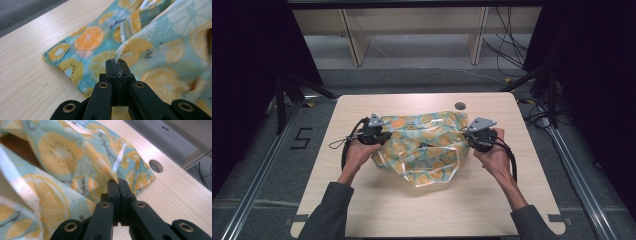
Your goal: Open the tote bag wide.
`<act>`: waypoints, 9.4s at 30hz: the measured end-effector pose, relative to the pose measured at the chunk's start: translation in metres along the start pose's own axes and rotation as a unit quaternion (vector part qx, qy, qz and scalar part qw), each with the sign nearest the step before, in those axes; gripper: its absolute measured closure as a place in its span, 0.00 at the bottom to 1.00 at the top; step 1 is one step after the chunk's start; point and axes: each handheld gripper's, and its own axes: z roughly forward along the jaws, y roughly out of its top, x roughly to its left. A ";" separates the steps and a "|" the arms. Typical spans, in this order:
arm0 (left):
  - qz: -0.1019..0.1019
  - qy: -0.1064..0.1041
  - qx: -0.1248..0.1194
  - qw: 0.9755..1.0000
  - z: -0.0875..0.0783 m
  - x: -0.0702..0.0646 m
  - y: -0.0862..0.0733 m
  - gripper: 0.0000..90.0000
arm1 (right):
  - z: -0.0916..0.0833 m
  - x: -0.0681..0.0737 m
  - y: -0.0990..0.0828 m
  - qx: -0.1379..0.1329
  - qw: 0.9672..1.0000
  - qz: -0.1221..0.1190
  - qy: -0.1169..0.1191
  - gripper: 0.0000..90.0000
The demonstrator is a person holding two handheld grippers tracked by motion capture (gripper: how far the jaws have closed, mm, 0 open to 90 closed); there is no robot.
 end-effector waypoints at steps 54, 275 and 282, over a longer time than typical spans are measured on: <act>0.123 0.037 0.065 0.990 0.008 -0.092 -0.009 0.43 | 0.032 0.013 -0.009 0.056 0.998 -0.016 0.019 0.99; 0.195 -0.075 0.104 0.972 0.036 -0.114 0.065 0.34 | -0.016 0.067 -0.026 0.050 0.967 -0.017 0.248 0.80; 0.172 -0.072 0.074 0.980 0.057 -0.097 0.077 0.88 | -0.024 0.078 -0.036 0.076 0.957 -0.066 0.272 0.99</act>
